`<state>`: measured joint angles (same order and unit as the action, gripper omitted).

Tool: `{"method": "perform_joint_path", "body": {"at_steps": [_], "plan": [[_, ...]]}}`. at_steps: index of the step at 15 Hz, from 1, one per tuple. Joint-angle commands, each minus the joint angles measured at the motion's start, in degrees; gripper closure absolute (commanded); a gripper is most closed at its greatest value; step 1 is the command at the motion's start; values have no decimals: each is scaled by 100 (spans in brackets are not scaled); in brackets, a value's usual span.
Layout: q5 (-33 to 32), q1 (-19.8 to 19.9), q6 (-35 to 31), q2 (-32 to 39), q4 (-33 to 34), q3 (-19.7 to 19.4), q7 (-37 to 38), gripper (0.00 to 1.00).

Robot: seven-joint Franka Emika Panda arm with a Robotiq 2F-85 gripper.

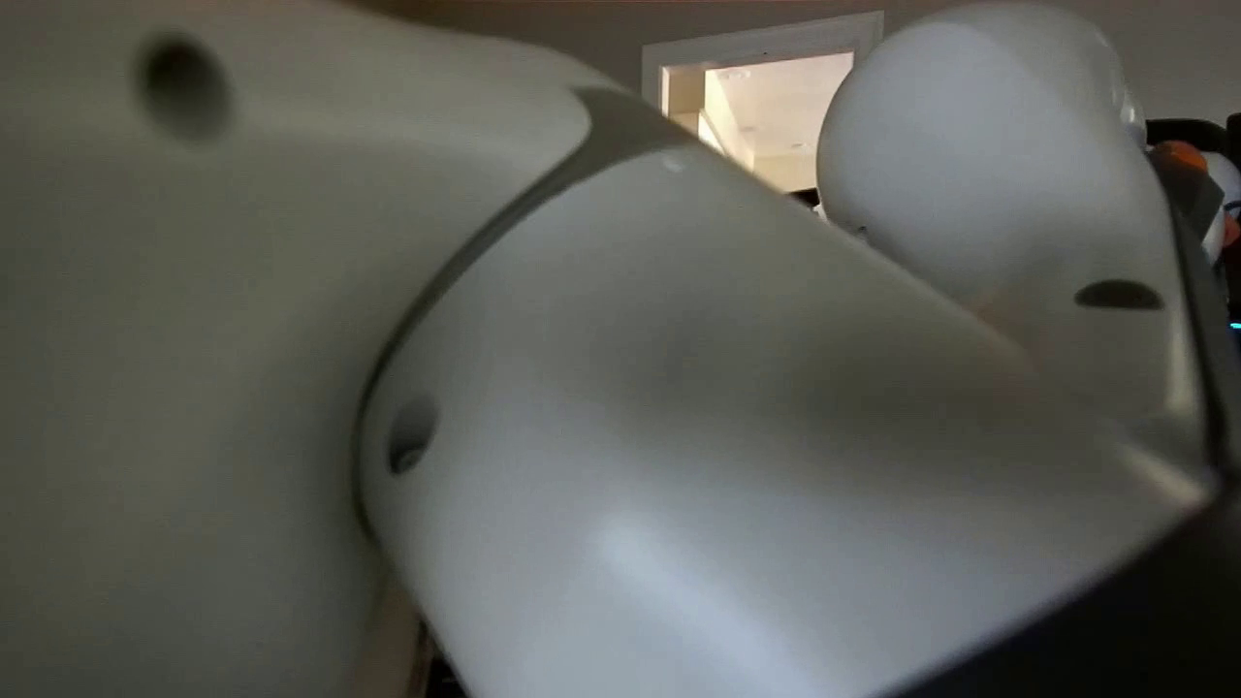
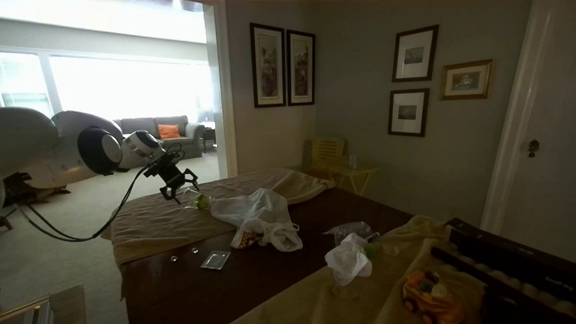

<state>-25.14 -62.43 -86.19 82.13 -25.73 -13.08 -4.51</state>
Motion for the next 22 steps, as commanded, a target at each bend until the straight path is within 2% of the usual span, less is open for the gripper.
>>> {"method": "perform_joint_path", "body": {"at_steps": [1,5,11,12,13,16,22], "plan": [[5,-54,-236,-122,2,53,282,0],[-93,-62,-787,-87,30,-50,488,0],[-238,-27,-1484,20,34,-322,417,0],[-264,-24,-1520,40,34,-377,409,25],[-284,-18,-1524,54,33,-418,401,26],[-304,16,-1415,89,32,-493,401,50],[-244,45,-987,61,31,-534,456,90]]}}
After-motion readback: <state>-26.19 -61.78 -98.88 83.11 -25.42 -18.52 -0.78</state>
